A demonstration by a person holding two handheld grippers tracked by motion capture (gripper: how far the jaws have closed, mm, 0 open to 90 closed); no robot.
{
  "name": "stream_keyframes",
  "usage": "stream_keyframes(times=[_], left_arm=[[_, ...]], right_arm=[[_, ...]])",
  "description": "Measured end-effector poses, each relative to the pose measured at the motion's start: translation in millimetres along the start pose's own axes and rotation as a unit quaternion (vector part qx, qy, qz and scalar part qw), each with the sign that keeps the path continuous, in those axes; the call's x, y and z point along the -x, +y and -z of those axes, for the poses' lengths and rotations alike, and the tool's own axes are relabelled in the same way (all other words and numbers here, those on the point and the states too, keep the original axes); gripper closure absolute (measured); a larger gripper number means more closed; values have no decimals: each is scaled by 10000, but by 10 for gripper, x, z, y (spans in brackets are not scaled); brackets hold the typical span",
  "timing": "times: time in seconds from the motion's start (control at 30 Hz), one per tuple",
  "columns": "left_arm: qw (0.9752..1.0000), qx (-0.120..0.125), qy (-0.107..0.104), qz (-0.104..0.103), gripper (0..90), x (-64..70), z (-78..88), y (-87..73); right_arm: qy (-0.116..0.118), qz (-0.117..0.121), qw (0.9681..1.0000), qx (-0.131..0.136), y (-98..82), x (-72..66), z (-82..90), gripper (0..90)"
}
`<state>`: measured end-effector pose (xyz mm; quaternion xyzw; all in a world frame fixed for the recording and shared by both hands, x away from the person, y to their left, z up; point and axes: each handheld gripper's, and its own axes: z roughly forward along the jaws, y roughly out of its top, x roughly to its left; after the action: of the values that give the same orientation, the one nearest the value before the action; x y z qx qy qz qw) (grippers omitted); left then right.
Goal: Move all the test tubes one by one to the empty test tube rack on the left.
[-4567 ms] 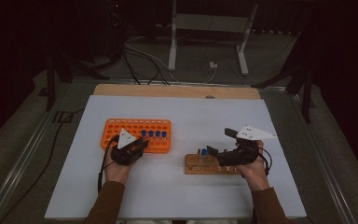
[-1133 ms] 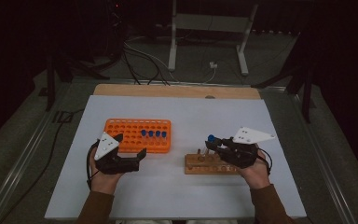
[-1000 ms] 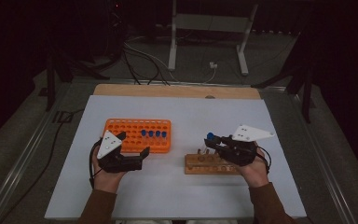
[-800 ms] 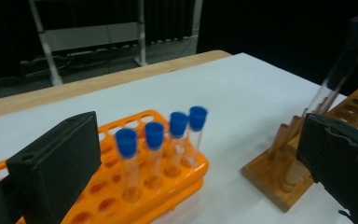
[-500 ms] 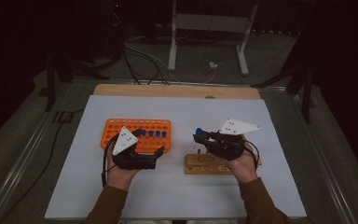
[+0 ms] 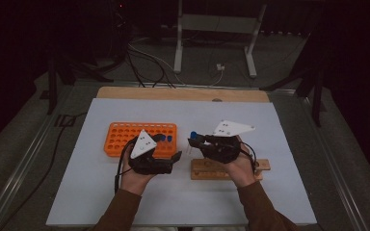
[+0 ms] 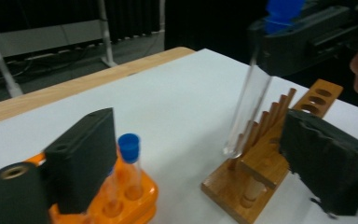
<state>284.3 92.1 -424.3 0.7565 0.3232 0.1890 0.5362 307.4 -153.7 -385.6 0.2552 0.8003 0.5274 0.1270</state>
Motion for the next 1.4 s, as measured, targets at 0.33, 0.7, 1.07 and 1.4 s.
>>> stream_keyframes(times=[0.33,0.7,1.07,1.4], left_arm=[[9995,30,-263,-143,557,90,-98,25],[9988,72,-445,-173,750,109,-117,23],[9986,51,-458,-268,771,121,-132,15],[9991,-36,-350,-224,781,89,-139,11]], right_arm=[[106,29,9999,5,39,-72,-93,769],[160,26,9999,13,42,-101,-123,769],[175,14,9998,3,30,-101,-131,769],[308,-47,9995,65,14,-65,-100,552]])
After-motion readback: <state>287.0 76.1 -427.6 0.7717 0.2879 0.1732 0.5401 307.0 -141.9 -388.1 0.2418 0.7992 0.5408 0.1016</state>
